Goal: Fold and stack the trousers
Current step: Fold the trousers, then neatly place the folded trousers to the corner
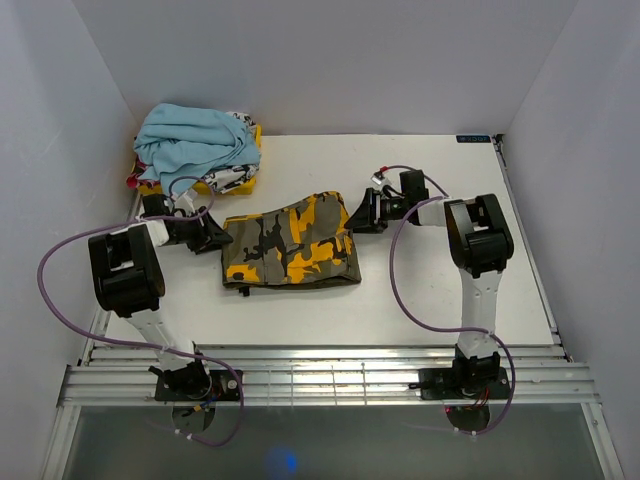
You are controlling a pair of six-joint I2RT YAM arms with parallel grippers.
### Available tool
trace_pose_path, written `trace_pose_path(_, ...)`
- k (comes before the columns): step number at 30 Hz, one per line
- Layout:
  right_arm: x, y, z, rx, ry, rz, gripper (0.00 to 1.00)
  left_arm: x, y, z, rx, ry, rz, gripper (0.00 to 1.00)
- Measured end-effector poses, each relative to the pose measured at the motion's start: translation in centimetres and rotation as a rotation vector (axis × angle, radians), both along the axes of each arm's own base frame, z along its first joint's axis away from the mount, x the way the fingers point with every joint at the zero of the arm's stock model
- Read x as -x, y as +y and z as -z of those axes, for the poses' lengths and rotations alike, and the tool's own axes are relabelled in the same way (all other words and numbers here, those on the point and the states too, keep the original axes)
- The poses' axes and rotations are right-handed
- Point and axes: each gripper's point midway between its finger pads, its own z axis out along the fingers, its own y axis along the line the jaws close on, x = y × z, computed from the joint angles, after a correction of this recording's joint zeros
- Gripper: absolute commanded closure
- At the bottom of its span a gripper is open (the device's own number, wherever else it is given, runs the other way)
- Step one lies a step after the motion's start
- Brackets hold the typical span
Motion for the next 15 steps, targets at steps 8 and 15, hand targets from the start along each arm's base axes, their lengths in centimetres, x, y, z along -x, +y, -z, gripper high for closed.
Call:
trace_pose_path(8,0.1,0.2,1.1,-0.011,0.029,0.021,0.92,-0.5,-0.3,-1.1,0.093,-0.029,-0.001,0.96)
trace_pose_path(15,1.7,-0.2,-0.1,0.016,-0.002,0.049,0.9,-0.1,0.6,-1.9,0.162,-0.05,-0.008,1.0)
